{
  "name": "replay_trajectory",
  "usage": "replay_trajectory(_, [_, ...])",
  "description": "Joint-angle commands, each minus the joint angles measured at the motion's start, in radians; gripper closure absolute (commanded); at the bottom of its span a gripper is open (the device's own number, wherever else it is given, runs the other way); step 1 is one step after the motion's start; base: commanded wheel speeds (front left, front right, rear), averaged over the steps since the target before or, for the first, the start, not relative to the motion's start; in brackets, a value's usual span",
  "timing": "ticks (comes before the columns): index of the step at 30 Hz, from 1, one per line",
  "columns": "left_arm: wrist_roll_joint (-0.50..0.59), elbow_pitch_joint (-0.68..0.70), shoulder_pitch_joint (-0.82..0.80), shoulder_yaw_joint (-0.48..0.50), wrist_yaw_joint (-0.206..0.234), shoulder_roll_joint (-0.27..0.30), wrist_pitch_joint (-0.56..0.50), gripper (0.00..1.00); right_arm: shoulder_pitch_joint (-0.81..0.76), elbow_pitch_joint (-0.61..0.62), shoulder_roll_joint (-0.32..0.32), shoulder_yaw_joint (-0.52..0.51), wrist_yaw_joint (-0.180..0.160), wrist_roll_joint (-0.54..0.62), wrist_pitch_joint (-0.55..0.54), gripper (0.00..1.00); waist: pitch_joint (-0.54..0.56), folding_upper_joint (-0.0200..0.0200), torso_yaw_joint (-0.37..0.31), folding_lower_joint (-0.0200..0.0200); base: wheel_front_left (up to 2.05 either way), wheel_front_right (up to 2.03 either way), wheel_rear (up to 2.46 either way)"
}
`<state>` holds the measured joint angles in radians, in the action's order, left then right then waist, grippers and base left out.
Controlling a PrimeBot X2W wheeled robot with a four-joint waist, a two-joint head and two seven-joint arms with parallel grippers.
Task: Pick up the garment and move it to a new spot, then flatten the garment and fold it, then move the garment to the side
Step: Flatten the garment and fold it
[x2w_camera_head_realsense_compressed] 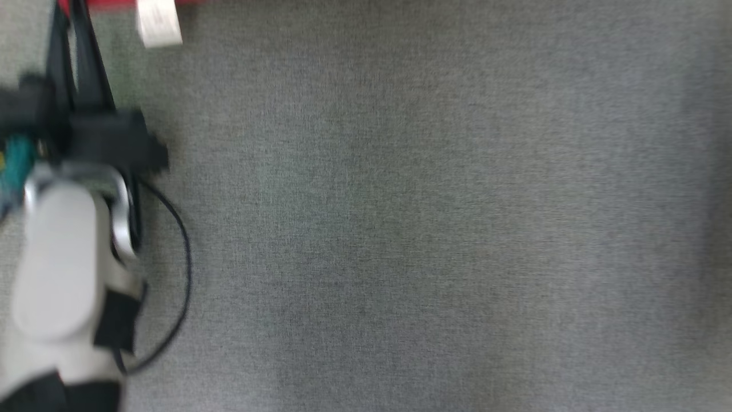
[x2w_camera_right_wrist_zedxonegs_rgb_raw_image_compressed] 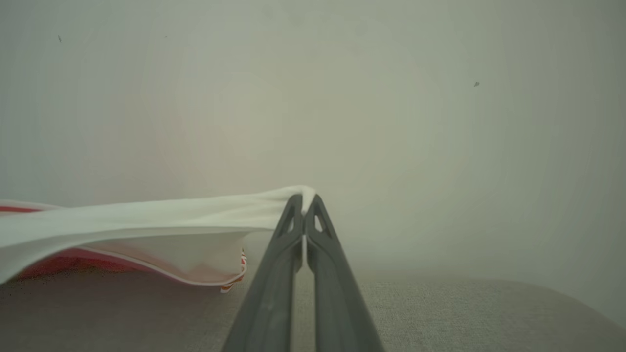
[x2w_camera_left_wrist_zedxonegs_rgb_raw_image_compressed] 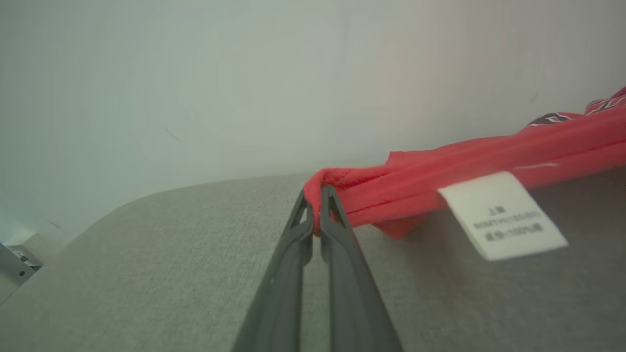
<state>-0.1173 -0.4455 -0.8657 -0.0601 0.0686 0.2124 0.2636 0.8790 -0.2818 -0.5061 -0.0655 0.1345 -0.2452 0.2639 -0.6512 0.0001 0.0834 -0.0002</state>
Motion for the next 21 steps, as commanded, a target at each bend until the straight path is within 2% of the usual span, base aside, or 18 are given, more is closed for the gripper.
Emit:
replay_trajectory(1, [-0.020, 0.019, 0.079, 0.040, 0.000, -0.013, 0.001, 1.00, -0.094, 0.040, 0.034, -0.053, -0.007, -0.016, 0.000, 1.00, 0.070, -0.0001, -0.035, 0.0002, 0.00, 0.00, 0.00])
replay_trajectory(9, [-0.016, 0.055, 0.338, 0.110, -0.028, -0.086, 0.001, 1.00, -0.410, 0.110, 0.176, -0.120, -0.006, -0.011, 0.000, 1.00, 0.206, -0.0001, -0.077, 0.0002, 0.00, 0.00, 0.00])
replay_trajectory(18, [-0.011, 0.029, 0.569, 0.167, -0.061, -0.146, 0.001, 1.00, -0.644, 0.054, 0.304, -0.156, -0.006, 0.021, 0.000, 1.00, 0.374, -0.0001, -0.101, 0.0002, 0.00, 0.00, 0.00])
replay_trajectory(21, [-0.019, 0.027, 0.604, 0.177, -0.064, -0.151, 0.001, 1.00, -0.685, 0.046, 0.319, -0.151, -0.006, 0.022, 0.000, 1.00, 0.406, -0.0001, -0.102, 0.0002, 0.00, 0.00, 0.00])
